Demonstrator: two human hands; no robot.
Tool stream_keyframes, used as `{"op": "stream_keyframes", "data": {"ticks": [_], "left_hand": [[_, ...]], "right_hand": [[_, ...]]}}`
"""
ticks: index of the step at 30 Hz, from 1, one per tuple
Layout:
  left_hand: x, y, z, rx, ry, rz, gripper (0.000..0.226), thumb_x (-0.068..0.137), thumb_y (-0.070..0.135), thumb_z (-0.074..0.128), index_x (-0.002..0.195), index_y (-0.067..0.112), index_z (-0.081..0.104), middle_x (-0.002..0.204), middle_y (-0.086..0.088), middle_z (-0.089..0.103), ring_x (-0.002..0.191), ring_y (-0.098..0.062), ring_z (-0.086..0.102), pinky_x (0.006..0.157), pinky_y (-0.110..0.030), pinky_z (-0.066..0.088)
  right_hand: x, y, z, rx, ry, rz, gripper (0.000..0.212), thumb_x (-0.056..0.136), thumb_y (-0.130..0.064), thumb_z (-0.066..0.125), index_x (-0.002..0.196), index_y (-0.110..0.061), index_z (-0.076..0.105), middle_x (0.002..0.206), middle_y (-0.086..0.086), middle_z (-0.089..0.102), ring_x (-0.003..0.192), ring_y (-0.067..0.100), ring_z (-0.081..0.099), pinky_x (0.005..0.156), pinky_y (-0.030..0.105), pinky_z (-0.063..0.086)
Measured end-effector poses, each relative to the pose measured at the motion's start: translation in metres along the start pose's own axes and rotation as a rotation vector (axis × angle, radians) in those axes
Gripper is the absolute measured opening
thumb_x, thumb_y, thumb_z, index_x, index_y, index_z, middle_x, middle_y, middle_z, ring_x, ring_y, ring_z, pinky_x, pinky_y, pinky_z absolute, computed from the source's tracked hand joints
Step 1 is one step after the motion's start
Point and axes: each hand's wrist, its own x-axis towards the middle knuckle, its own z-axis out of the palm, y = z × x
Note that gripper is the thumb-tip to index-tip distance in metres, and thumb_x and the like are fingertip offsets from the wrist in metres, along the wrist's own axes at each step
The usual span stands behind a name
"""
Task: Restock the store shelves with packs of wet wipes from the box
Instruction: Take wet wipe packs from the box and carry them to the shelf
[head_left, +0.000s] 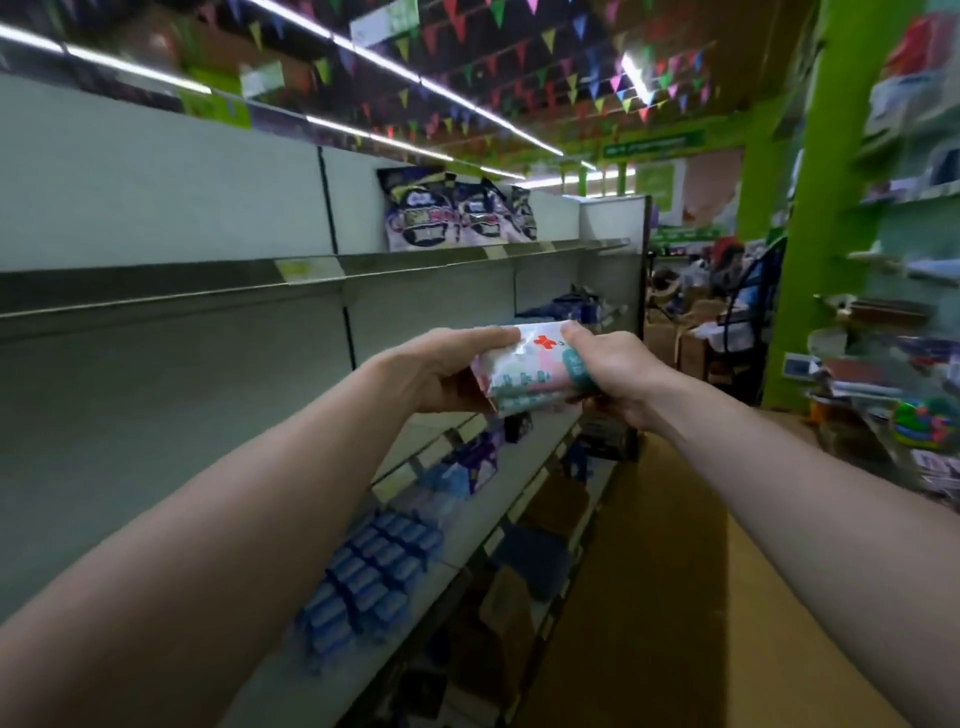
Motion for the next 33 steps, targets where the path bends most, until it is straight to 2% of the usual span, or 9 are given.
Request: {"op": "stream_keyframes", "data": {"ticks": [2, 5, 8, 13, 15, 18, 23, 28, 33], "left_hand": [[-0.008, 0.009, -0.03, -0.003, 0.075, 0.03, 0.046, 0.087, 0.027, 0.069, 0.125, 0.005, 0.056, 0.111, -0.014, 0.07, 0.084, -0.024, 0.068, 0.071, -0.038, 0.058], [-0.021, 0.025, -0.072, -0.029, 0.153, 0.063, 0.04, 0.088, 0.024, 0.068, 0.122, 0.006, 0.058, 0.112, -0.014, 0.07, 0.088, -0.025, 0.068, 0.076, -0.039, 0.058], [-0.034, 0.041, -0.109, -0.028, 0.214, 0.098, 0.029, 0.091, 0.025, 0.064, 0.113, 0.008, 0.06, 0.102, -0.01, 0.071, 0.078, -0.02, 0.068, 0.069, -0.033, 0.059], [-0.053, 0.069, -0.166, 0.023, 0.372, 0.157, 0.021, 0.093, 0.027, 0.06, 0.107, 0.011, 0.06, 0.097, -0.007, 0.07, 0.076, -0.017, 0.066, 0.07, -0.031, 0.058], [-0.062, 0.078, -0.182, 0.007, 0.408, 0.177, 0.018, 0.094, 0.025, 0.058, 0.105, 0.011, 0.061, 0.09, -0.007, 0.071, 0.069, -0.017, 0.068, 0.063, -0.03, 0.06], [-0.077, 0.089, -0.211, -0.085, 0.485, 0.211, 0.013, 0.094, 0.02, 0.058, 0.096, 0.008, 0.062, 0.079, -0.01, 0.071, 0.061, -0.02, 0.069, 0.053, -0.034, 0.059], [-0.093, 0.103, -0.258, 0.069, 0.752, 0.188, 0.017, 0.092, 0.028, 0.061, 0.086, 0.013, 0.061, 0.068, -0.004, 0.069, 0.055, -0.014, 0.066, 0.055, -0.027, 0.057], [-0.116, 0.105, -0.301, 0.058, 0.905, 0.182, 0.02, 0.09, 0.03, 0.064, 0.095, 0.012, 0.061, 0.087, -0.007, 0.069, 0.073, -0.017, 0.065, 0.071, -0.033, 0.056], [-0.149, 0.105, -0.33, 0.105, 1.027, 0.098, 0.031, 0.085, 0.029, 0.07, 0.106, 0.008, 0.06, 0.085, -0.007, 0.071, 0.065, -0.018, 0.069, 0.058, -0.031, 0.056]], "right_hand": [[0.007, -0.015, 0.027, -0.013, -0.033, -0.03, 0.042, 0.097, -0.045, 0.047, 0.102, -0.005, 0.059, 0.079, 0.011, 0.062, 0.058, 0.022, 0.058, 0.047, 0.027, 0.044], [0.016, -0.042, 0.067, 0.002, -0.101, -0.088, 0.038, 0.097, -0.043, 0.046, 0.099, -0.006, 0.056, 0.073, 0.01, 0.06, 0.046, 0.016, 0.056, 0.043, 0.023, 0.039], [0.025, -0.07, 0.104, 0.012, -0.176, -0.146, 0.037, 0.098, -0.041, 0.045, 0.098, -0.006, 0.056, 0.069, 0.008, 0.06, 0.038, 0.011, 0.053, 0.038, 0.02, 0.036], [0.042, -0.113, 0.161, 0.061, -0.311, -0.228, 0.039, 0.099, -0.039, 0.044, 0.11, -0.004, 0.055, 0.075, 0.008, 0.062, 0.041, 0.011, 0.056, 0.039, 0.02, 0.039], [0.049, -0.127, 0.181, 0.088, -0.361, -0.264, 0.038, 0.099, -0.039, 0.044, 0.111, -0.005, 0.055, 0.077, 0.008, 0.063, 0.043, 0.012, 0.057, 0.042, 0.022, 0.04], [0.059, -0.147, 0.219, 0.124, -0.464, -0.319, 0.032, 0.099, -0.038, 0.044, 0.103, -0.009, 0.056, 0.079, 0.007, 0.061, 0.048, 0.015, 0.056, 0.04, 0.02, 0.039], [0.076, -0.176, 0.279, 0.164, -0.593, -0.399, 0.03, 0.099, -0.038, 0.044, 0.092, -0.011, 0.052, 0.076, 0.008, 0.059, 0.045, 0.015, 0.054, 0.038, 0.019, 0.037], [0.076, -0.199, 0.332, 0.184, -0.722, -0.466, 0.031, 0.101, -0.037, 0.042, 0.085, -0.012, 0.051, 0.067, 0.006, 0.059, 0.033, 0.008, 0.053, 0.034, 0.014, 0.036], [0.066, -0.217, 0.376, 0.159, -0.847, -0.527, 0.031, 0.103, -0.037, 0.036, 0.083, -0.017, 0.048, 0.069, 0.005, 0.058, 0.041, 0.012, 0.054, 0.04, 0.014, 0.036]]}}
